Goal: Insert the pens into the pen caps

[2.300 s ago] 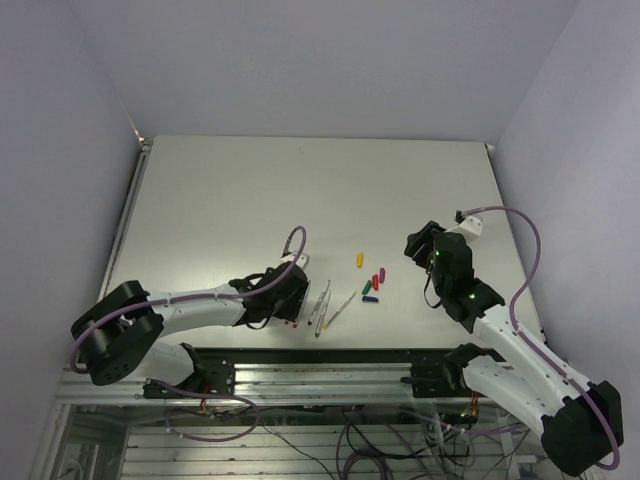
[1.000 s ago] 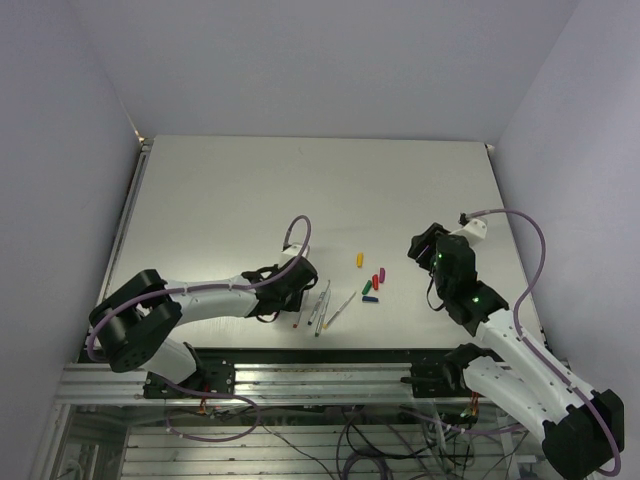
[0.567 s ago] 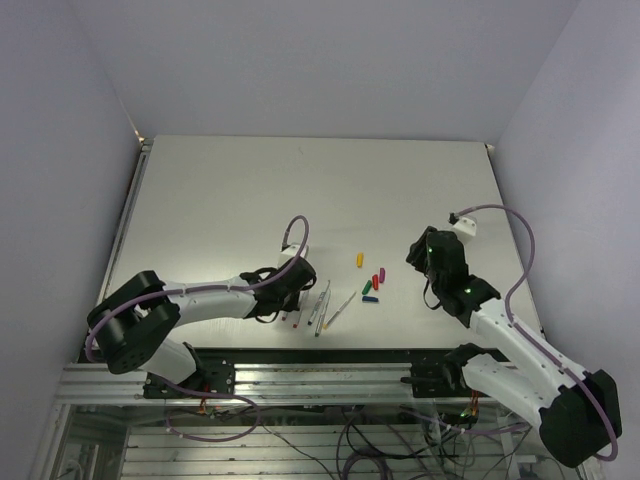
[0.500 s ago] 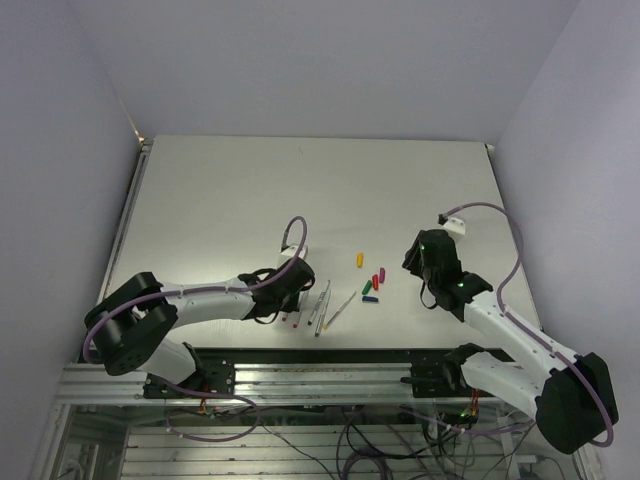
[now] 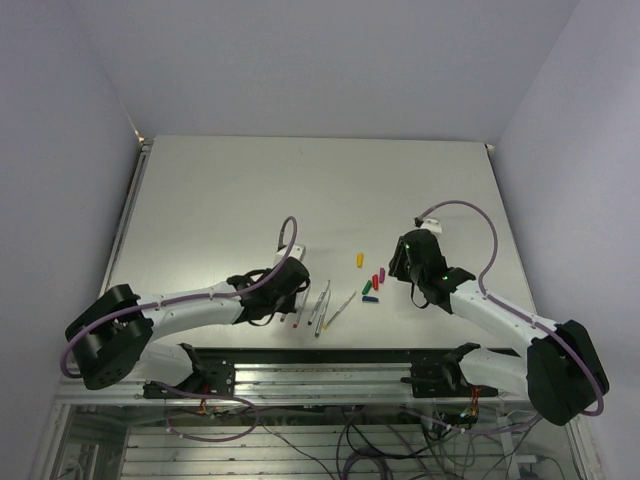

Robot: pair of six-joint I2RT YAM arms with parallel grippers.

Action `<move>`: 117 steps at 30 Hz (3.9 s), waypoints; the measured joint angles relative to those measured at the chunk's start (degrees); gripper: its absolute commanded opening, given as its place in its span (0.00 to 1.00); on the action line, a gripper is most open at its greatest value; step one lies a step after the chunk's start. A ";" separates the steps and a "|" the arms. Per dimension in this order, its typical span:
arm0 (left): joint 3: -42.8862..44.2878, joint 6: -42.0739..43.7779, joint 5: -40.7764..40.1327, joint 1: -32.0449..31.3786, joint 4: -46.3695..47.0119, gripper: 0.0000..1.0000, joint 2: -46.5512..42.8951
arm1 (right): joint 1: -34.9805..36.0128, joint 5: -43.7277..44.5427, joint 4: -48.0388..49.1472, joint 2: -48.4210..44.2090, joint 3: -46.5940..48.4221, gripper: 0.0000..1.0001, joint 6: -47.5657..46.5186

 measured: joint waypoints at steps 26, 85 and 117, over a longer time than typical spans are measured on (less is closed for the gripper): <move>-0.39 3.98 -0.94 0.00 5.95 0.07 -5.64 | 1.66 -0.28 4.63 12.28 2.34 0.32 -0.85; 2.54 11.65 4.07 0.00 23.71 0.07 -4.79 | 3.15 -2.99 24.50 1.77 10.10 0.00 -9.81; 1.49 5.31 15.63 2.58 48.68 0.07 -2.86 | 3.15 -16.87 58.90 0.57 1.16 0.00 1.66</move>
